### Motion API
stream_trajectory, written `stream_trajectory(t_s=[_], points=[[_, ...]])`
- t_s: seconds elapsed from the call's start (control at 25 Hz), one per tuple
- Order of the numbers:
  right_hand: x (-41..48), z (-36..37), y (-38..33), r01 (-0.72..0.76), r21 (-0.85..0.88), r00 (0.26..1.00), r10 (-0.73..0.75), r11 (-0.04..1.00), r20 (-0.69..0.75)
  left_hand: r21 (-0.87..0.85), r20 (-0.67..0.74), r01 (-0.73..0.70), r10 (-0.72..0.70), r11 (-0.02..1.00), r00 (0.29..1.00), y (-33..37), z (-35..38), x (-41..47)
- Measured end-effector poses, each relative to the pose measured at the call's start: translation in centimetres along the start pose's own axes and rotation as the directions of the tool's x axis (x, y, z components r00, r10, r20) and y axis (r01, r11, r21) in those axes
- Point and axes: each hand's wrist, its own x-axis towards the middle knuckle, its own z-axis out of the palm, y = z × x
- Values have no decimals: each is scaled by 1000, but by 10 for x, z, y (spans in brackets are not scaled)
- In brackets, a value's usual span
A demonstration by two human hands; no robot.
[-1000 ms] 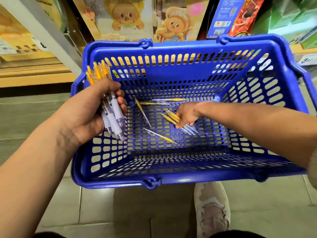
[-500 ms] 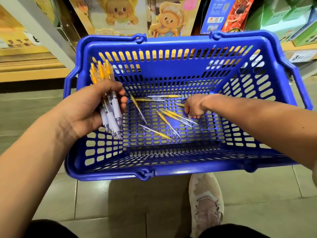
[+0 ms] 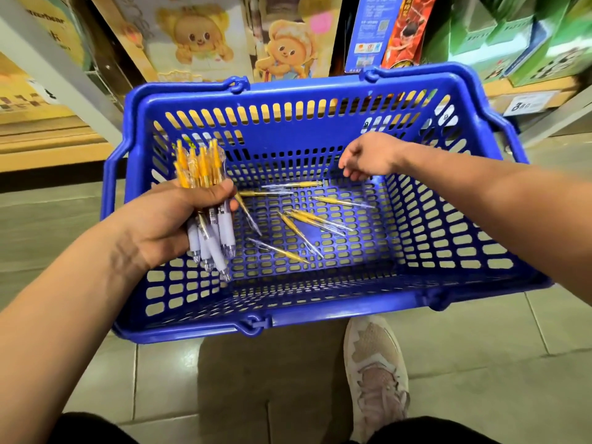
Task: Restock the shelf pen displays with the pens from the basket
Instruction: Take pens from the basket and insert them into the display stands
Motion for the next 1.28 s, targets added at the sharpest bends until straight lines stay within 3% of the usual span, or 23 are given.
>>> stream_trajectory(t_s=[0.16,0.32,0.52,0.64,0.84,0.96,1.16,1.28], points=[[-14,29,-35,104,289,970,-161,952,182,-10,1,41,-41,999,999,-1,14,5],[-21,35,-83,71,565,894,-304,822,329,-14,9,56,-56,998,998,-5,39,8],[-60,17,-97,-6,582,827,-323,813,460,-116,10,70,-69,991,998,-21,74,-18],[-111,2,-96,-180,659,859,-210,730,467,-158,-64,137,-149,978,987,-22,96,-52],[-217,-22,-125,-237,633,881,-112,737,460,-77,-17,208,-210,975,978,11,138,-134],[-274,-55,-158,-246,719,920,-76,650,384,-151,28,180,-178,972,984,53,160,-188],[-379,-128,-225,-265,870,960,33,416,277,-66,15,180,-180,981,984,136,186,-292],[-454,-167,-274,-235,899,971,54,371,232,-101,5,200,-200,975,980,187,202,-363]])
